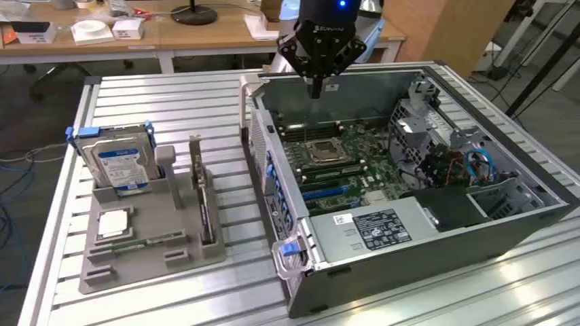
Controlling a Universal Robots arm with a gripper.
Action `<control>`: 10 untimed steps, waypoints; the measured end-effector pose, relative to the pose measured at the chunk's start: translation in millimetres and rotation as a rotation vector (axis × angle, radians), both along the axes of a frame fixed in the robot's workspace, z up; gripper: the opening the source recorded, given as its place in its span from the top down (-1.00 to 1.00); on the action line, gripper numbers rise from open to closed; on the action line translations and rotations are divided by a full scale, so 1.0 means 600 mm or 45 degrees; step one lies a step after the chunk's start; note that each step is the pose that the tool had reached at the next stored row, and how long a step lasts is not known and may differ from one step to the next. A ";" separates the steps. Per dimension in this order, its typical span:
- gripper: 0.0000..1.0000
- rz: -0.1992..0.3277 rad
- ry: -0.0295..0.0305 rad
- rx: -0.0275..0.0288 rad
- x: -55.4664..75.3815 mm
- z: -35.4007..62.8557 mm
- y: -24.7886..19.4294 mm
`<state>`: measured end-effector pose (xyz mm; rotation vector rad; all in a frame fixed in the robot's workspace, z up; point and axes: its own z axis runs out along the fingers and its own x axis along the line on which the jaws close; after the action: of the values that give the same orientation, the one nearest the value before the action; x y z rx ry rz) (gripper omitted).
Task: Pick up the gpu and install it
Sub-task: 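Reach for the gpu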
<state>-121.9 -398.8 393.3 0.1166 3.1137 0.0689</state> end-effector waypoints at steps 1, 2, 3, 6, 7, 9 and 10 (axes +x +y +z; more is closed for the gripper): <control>0.79 0.000 0.0000 -0.0001 0.000 0.000 0.0000; 0.79 0.000 0.0000 -0.0001 0.000 0.000 0.0000; 0.79 0.000 -0.0001 0.0000 0.000 0.000 0.0000; 0.79 0.000 -0.0002 -0.0001 0.000 0.000 0.0000; 0.79 0.000 -0.0007 -0.0001 -0.001 0.000 0.0000; 0.79 0.000 -0.0008 -0.0001 -0.001 0.000 0.0000; 0.79 0.000 -0.0008 -0.0001 -0.001 0.000 0.0000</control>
<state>-122.3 -398.8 393.3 0.1166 3.1130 0.0687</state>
